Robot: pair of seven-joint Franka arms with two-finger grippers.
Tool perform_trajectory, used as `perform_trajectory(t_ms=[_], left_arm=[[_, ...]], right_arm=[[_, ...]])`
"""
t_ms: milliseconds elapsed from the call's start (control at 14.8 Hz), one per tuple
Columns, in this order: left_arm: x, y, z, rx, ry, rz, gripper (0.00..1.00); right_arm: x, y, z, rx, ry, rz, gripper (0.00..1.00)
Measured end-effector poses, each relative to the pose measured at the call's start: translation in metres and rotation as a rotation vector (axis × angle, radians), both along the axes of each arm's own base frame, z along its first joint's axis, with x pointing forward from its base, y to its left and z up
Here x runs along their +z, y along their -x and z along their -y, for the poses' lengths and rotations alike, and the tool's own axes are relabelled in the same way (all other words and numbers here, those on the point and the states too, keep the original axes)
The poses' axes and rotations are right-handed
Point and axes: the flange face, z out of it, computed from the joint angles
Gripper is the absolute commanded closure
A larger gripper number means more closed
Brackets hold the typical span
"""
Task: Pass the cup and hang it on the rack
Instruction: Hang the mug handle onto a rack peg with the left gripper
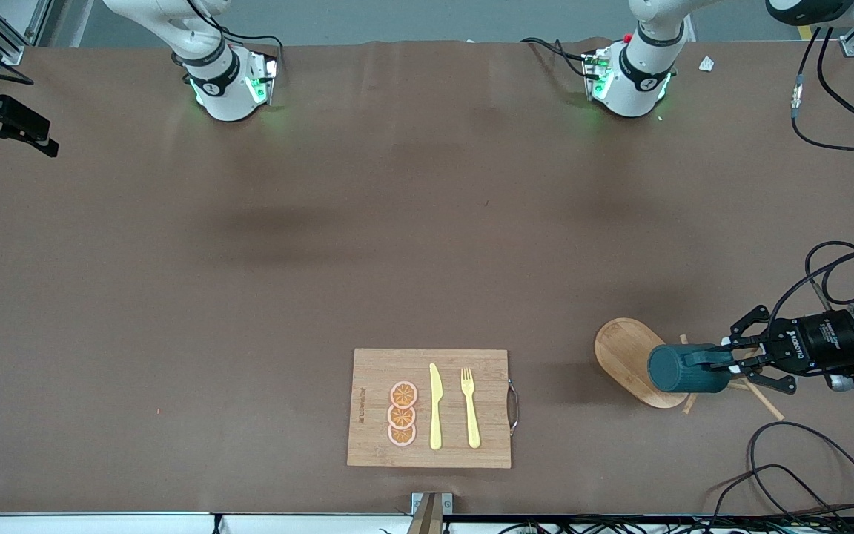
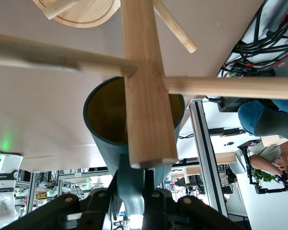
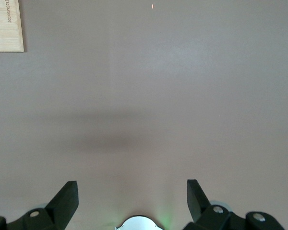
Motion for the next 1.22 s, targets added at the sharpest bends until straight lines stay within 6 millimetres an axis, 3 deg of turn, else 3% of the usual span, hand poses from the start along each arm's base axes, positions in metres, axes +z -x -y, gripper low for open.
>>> perform_trajectory(t_ms=[746, 1017, 1220], left_arm=[[-0.009, 0.001, -0.014, -0.002, 0.001, 0.021, 0.95], [-0.016, 0.001, -0.013, -0.005, 0.007, 0.012, 0.68], [-0.016, 0.001, -0.013, -0.005, 0.007, 0.011, 0.35]], right_arm=[[0.0, 0.0, 0.0, 0.001, 0.0, 0.0, 0.0], [0.0, 0.0, 0.0, 0.001, 0.0, 0.0, 0.0], [0.0, 0.0, 0.0, 0.001, 0.0, 0.0, 0.0]])
